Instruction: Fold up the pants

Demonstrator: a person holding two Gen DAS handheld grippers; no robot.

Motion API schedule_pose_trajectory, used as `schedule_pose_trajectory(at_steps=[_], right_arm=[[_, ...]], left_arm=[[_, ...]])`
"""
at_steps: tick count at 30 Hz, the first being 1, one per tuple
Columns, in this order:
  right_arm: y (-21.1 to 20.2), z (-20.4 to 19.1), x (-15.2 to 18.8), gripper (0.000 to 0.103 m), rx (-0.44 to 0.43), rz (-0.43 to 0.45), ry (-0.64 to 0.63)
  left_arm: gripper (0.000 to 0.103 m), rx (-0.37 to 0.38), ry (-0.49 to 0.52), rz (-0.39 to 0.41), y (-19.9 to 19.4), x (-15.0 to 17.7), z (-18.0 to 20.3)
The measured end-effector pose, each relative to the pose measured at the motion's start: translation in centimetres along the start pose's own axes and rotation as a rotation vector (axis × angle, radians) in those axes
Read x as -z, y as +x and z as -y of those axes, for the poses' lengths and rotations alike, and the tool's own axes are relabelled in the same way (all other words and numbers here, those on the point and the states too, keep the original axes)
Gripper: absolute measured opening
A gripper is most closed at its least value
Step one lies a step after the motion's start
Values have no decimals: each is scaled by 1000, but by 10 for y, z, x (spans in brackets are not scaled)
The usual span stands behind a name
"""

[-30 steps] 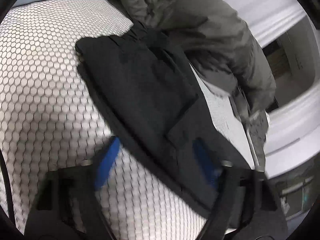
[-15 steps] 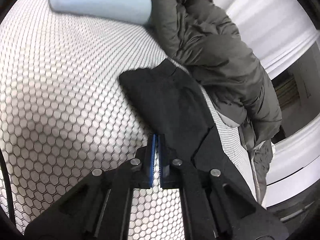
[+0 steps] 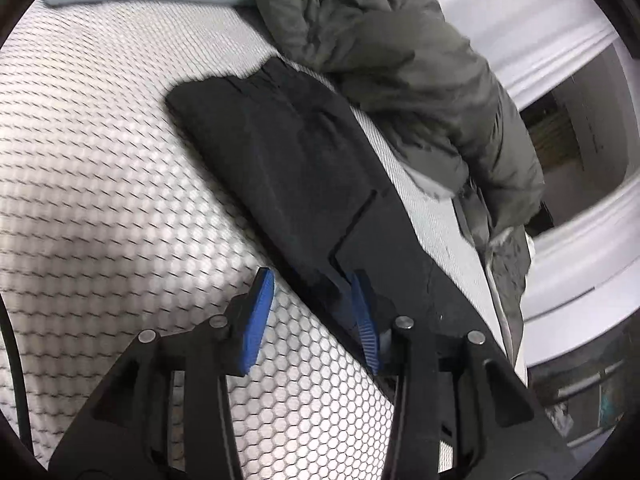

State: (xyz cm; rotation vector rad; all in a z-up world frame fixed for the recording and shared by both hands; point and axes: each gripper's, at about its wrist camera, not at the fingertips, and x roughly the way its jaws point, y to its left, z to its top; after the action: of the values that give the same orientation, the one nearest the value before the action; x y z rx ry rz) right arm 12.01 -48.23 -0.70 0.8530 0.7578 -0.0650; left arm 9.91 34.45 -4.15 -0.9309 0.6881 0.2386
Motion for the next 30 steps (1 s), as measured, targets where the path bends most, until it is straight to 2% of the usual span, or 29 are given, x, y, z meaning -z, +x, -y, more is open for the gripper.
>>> schedule_pose_trajectory(at_steps=[1, 3, 5, 7, 9, 10, 11, 14, 15, 17, 18, 21, 26, 30], right_arm=[[3, 9, 1, 15, 33, -23, 19], [8, 18, -1, 15, -11, -70, 72], [1, 16, -4, 20, -53, -54, 75], [-3, 13, -6, 48, -99, -36, 68], [-2, 9, -6, 57, -148, -32, 72], [1, 7, -6, 59, -150, -32, 71], [7, 4, -7, 59, -136, -31, 68], [25, 3, -13, 59, -97, -33, 49], [31, 1, -13, 58, -80, -33, 28], [41, -9, -13, 38, -28, -19, -43], [44, -12, -11, 18, -3, -13, -80], [42, -18, -7, 7, 8, 27, -107], [-3, -18, 18, 5, -25, 60, -147], [-42, 1, 48, 5, -45, 60, -118]], left_arm=[[36, -3, -3, -13, 5, 0, 1], [36, 6, -30, -27, 16, 0, 0], [36, 10, -53, -31, 24, -2, -1], [36, 19, -74, -29, 31, -4, -1], [36, 27, -94, -25, 39, -7, 1], [35, 28, -97, -23, 42, -8, 2], [26, 24, -92, -17, 45, -9, 4], [11, 15, -77, -7, 57, -11, 8], [10, 16, -74, 0, 58, -10, 9], [7, 9, -57, 20, 57, -9, 12], [6, 7, -47, 30, 56, -8, 15], [6, 19, -23, 47, 45, -8, 18], [5, 15, 27, 76, 5, 7, 13], [5, 24, 46, 80, -45, 26, -2]])
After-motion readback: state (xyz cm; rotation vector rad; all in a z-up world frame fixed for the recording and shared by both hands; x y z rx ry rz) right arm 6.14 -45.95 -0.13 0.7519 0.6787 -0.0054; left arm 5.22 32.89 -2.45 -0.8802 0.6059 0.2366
